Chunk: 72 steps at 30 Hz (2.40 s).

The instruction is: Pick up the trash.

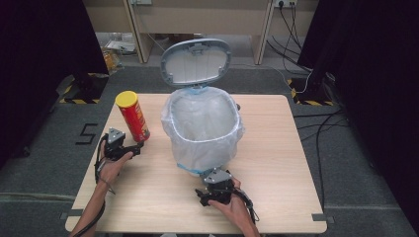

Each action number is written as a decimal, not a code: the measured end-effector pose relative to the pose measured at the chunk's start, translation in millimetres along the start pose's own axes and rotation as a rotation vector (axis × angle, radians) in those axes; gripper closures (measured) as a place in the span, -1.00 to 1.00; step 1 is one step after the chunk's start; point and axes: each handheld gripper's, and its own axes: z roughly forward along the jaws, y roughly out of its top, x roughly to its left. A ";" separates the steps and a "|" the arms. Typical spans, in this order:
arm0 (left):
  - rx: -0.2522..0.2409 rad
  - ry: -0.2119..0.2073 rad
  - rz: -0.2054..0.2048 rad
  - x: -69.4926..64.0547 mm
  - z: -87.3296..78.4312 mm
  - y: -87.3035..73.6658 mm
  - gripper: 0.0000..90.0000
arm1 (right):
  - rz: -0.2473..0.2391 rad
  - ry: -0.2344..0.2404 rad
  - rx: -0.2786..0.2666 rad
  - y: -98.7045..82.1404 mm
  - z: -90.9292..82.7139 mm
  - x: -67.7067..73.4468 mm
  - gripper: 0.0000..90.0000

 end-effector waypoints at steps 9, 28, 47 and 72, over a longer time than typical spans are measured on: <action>-0.051 0.028 -0.056 13.8 14.1 9.8 -0.66 | 0.000 0.002 0.000 0.0 0.0 -0.1 -0.68; -0.094 0.016 -0.085 13.5 37.5 23.9 -0.61 | -0.007 -0.002 0.004 0.0 0.1 0.5 -0.68; -0.129 -0.089 -0.007 -5.7 3.6 40.8 -0.47 | -0.024 -0.007 0.006 0.0 0.4 0.9 -0.68; -0.138 -0.269 0.056 -26.1 -68.7 68.2 -0.47 | -0.022 -0.006 0.007 0.0 0.3 0.8 -0.68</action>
